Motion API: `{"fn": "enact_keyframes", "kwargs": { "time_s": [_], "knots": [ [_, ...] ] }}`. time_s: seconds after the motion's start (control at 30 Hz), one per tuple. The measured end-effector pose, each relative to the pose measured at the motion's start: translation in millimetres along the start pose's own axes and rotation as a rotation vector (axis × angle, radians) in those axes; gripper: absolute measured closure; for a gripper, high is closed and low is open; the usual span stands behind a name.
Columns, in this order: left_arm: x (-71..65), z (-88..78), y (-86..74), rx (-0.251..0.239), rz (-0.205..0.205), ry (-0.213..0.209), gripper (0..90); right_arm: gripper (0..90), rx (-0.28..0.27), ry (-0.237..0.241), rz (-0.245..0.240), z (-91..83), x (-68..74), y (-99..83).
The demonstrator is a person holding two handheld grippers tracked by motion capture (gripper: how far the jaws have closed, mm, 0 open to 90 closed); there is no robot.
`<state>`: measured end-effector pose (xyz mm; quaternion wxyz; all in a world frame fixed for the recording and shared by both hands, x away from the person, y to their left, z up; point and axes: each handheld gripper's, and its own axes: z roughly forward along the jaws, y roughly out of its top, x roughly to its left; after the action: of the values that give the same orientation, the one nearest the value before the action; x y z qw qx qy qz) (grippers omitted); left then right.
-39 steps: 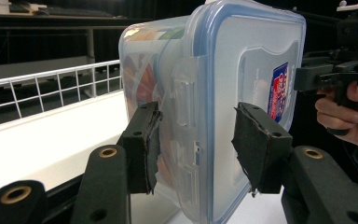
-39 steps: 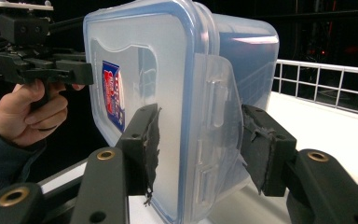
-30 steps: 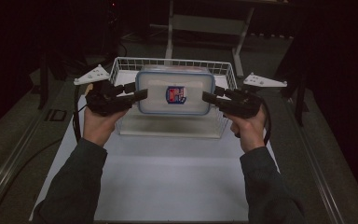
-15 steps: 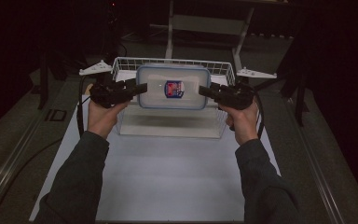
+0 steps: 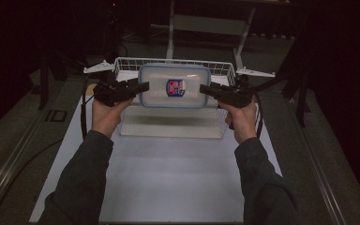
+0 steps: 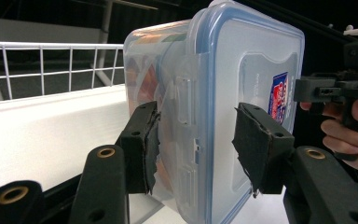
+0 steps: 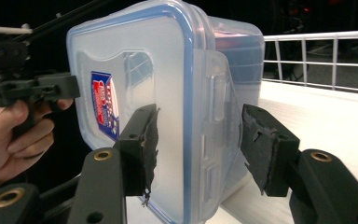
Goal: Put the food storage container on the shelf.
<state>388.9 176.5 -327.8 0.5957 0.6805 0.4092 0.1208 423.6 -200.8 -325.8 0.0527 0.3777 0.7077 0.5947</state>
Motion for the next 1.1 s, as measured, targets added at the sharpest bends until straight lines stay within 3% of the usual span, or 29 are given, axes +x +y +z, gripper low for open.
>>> {"fn": "enact_keyframes", "kwargs": {
  "time_s": [0.2,0.27,0.33,0.43,0.67,0.9,1.0,1.07,1.1],
  "knots": [
    [0.1,4.0,1.9,0.001,-0.009,0.018,49.9,47.1,-0.008,-0.021,0.019,1.5,-2.7,1.3],
    [-2.0,5.3,3.2,0.001,-0.002,0.059,49.7,47.2,-0.008,-0.022,0.024,2.3,-2.5,1.4],
    [-3.2,6.8,4.4,0.007,0.004,0.067,52.8,47.3,-0.007,-0.031,0.020,3.3,-1.1,1.6],
    [-6.3,12.6,5.7,0.040,0.026,0.121,51.7,47.1,0.002,-0.044,0.029,5.8,0.2,2.9],
    [0.1,15.3,6.4,0.027,-0.029,0.108,53.1,46.7,-0.002,-0.061,0.071,8.8,-2.8,6.7],
    [4.4,20.4,5.9,0.023,-0.079,0.092,51.3,46.0,0.004,-0.127,0.105,14.0,-4.9,12.7],
    [5.1,23.8,5.5,0.029,-0.070,0.112,51.4,40.1,0.039,-0.166,0.091,20.4,-5.0,11.4],
    [7.4,23.1,6.5,0.001,-0.094,0.093,52.1,42.5,0.008,-0.164,0.129,20.9,-7.5,10.3],
    [6.8,24.7,7.6,0.014,-0.082,0.112,52.8,42.8,0.012,-0.164,0.133,21.2,-8.6,10.4]
  ]
}}
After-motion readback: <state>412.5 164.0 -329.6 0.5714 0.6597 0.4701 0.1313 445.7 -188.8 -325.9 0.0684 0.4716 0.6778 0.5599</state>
